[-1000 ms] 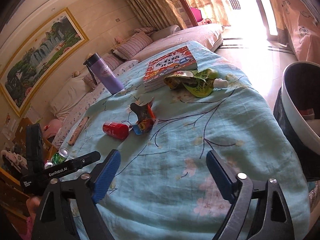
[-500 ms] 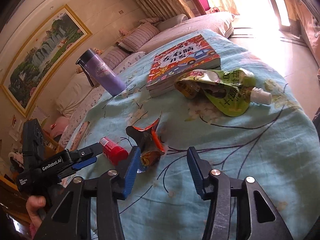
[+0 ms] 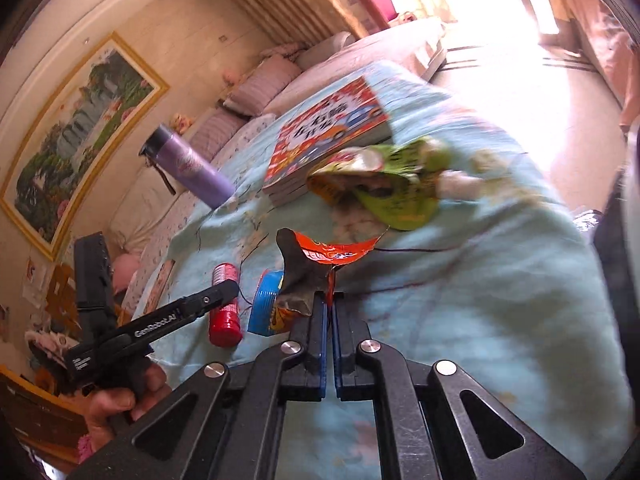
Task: Collect trash
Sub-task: 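Grasp the red can with the left tool while the right tool grasps the orange snack wrapper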
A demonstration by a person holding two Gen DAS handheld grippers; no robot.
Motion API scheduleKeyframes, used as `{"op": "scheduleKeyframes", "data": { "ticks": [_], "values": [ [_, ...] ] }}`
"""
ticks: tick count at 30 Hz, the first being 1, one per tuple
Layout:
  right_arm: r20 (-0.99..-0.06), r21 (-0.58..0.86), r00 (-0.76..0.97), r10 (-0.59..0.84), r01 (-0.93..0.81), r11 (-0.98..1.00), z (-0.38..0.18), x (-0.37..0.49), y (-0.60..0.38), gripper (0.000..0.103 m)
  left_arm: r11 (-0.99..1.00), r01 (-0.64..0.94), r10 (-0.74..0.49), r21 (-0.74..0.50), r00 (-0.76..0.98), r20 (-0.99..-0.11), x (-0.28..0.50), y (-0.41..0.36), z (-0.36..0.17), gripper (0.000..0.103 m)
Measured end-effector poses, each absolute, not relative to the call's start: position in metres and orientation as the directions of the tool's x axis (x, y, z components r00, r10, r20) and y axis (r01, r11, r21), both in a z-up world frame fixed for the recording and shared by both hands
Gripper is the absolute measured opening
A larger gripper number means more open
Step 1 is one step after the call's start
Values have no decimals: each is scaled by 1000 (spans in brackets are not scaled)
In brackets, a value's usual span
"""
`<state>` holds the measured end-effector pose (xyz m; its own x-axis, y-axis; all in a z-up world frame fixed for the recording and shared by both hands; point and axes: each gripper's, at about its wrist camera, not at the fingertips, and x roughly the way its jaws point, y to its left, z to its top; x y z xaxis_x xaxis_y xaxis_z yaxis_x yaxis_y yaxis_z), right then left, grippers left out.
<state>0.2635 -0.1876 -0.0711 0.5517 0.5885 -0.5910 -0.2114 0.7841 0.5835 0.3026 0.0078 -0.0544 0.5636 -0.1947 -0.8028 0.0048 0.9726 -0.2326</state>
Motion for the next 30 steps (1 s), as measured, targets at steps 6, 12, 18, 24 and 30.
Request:
{"op": "scheduleKeyframes", "data": {
  "ticks": [6,12,18,24,30],
  "values": [
    [-599,568,591,540,-162,807,-68,232,-226,2,971,146,-237,-188,534,-811,292,-37,-51,42],
    [-608,561,603,517,-136,817,-70,213,-239,2,974,145,-224,-173,538,-813,272,-44,-52,48],
    [-591,584,615,522,-120,803,-70,205,-243,2,977,111,-214,-183,547,-809,271,-47,-57,37],
    [-576,554,654,490,-129,823,-57,186,-251,2,966,156,-258,-206,581,-772,248,-62,-39,36],
    [-563,535,689,457,-118,837,-49,170,-262,2,947,240,-318,-216,588,-744,216,-91,-24,35]
  ]
}}
